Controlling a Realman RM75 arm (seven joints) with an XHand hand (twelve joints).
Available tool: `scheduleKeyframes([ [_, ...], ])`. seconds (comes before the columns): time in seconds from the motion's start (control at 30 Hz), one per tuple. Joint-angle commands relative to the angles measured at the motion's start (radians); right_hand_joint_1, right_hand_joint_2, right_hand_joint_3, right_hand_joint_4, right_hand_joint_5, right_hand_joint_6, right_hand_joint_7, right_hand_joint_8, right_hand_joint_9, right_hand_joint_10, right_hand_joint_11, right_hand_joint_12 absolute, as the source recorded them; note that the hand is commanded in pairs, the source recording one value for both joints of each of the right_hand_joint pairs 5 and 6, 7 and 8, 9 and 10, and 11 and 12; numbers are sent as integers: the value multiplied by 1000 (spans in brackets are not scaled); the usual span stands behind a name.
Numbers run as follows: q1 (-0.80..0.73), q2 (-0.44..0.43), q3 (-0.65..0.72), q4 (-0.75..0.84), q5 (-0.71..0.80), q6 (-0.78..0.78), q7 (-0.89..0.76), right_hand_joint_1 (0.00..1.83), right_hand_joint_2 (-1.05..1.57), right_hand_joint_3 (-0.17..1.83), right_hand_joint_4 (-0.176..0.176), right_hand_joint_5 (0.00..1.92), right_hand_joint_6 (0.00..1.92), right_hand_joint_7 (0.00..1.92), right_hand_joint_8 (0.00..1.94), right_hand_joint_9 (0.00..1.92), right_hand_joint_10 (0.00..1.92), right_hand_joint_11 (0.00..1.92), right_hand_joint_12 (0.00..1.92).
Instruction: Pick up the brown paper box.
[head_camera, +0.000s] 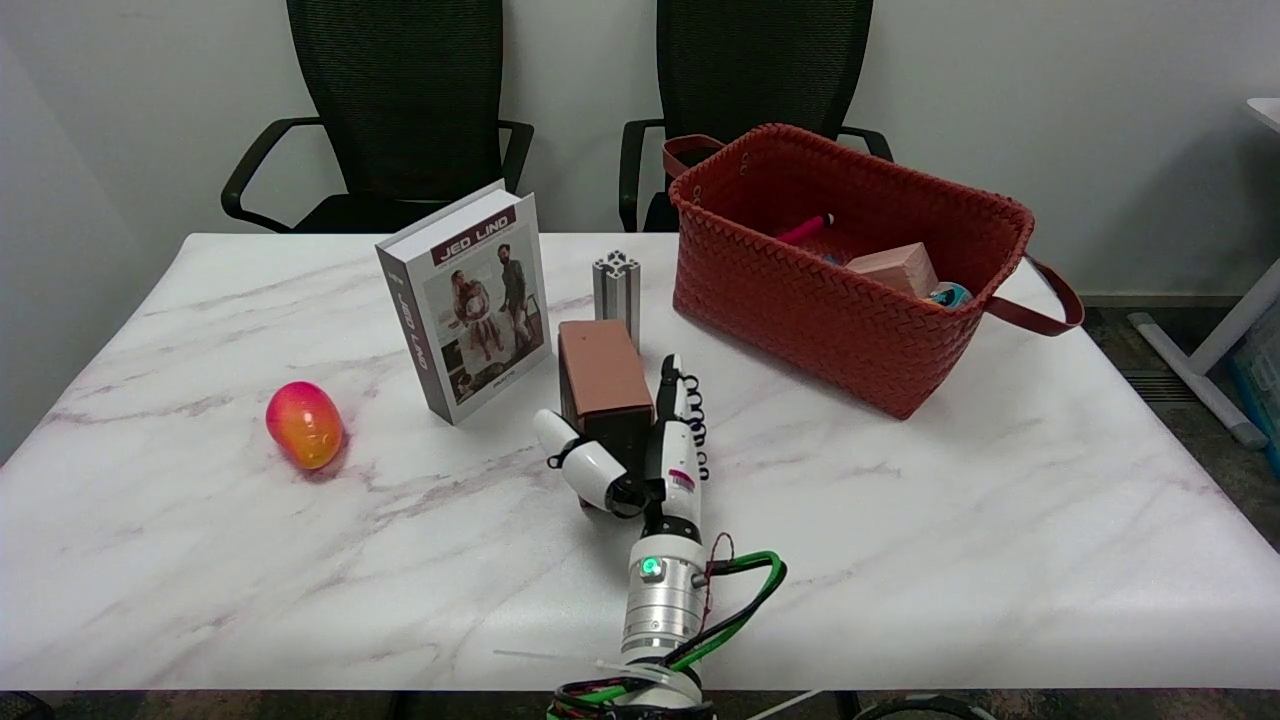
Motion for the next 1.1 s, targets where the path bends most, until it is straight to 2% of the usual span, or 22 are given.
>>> scheduleKeyframes([
  [0.03, 16, -2, 2, -25, 5, -33, 51, 901, 769, 56, 0, 0, 0, 0, 0, 0, 0, 0, 0],
  [0.73, 17, -10, 3, -41, 29, -13, 54, 880, 889, 1, 0, 0, 0, 0, 0, 0, 0, 0, 0],
  [0.83, 19, -12, 3, -42, 29, 6, 52, 877, 906, 4, 0, 0, 0, 14, 14, 170, 170, 146, 146],
  [0.9, 17, -14, 2, -43, 27, 24, 52, 875, 913, 7, 0, 27, 27, 171, 171, 259, 259, 225, 225],
  [0.93, 16, -15, 1, -43, 25, 31, 52, 873, 921, 8, 0, 137, 137, 335, 335, 330, 330, 291, 291],
  [0.97, 16, -17, 0, -43, 23, 39, 52, 872, 930, 10, 0, 236, 236, 389, 389, 374, 374, 323, 323],
  [1.07, 16, -21, -1, -44, 22, 51, 52, 870, 995, 19, 0, 779, 779, 615, 615, 555, 555, 456, 456],
  [1.1, 15, -21, -1, -45, 22, 51, 52, 852, 1007, 24, 0, 880, 880, 656, 656, 580, 580, 474, 474],
])
